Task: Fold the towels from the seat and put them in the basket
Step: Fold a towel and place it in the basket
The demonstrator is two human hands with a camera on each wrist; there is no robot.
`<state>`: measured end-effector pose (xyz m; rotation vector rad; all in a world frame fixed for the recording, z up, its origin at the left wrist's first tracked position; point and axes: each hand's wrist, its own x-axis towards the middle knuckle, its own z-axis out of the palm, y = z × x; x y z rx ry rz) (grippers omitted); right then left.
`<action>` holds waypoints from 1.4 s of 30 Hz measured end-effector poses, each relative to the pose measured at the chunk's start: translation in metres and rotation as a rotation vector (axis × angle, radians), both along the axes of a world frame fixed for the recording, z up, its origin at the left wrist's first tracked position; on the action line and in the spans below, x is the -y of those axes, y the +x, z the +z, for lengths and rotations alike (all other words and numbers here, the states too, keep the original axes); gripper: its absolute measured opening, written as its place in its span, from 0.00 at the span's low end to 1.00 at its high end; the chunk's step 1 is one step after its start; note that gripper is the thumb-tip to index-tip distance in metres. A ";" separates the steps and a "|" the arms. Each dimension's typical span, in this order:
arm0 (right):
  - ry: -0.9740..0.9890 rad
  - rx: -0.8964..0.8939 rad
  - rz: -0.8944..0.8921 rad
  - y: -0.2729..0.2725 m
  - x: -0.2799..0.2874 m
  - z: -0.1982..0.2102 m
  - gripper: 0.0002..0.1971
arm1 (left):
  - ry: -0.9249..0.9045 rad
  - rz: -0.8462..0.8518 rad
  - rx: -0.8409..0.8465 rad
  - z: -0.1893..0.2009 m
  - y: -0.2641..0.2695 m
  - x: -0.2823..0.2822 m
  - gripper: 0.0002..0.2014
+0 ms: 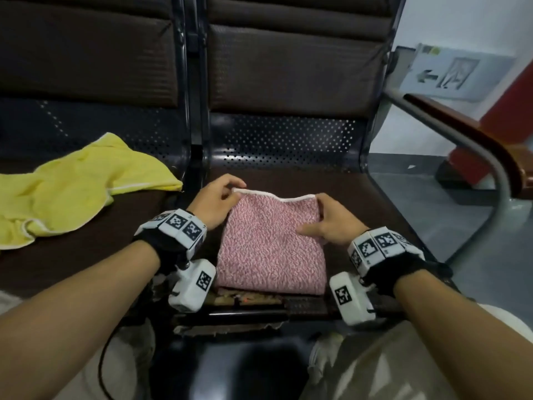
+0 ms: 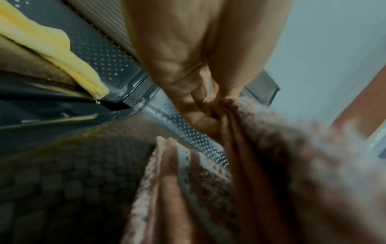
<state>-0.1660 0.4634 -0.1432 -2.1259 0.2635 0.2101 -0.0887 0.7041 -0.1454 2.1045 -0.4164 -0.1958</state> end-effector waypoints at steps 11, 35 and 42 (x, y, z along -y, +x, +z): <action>-0.539 0.165 0.377 -0.005 -0.026 0.003 0.12 | 0.167 0.099 -0.143 -0.038 0.013 0.000 0.16; -0.273 0.054 0.078 -0.109 -0.030 -0.013 0.32 | 0.100 -0.079 -0.037 -0.006 -0.113 -0.035 0.13; -0.152 0.092 -0.040 -0.076 -0.022 -0.009 0.15 | 0.100 0.013 -0.114 -0.003 -0.084 -0.029 0.03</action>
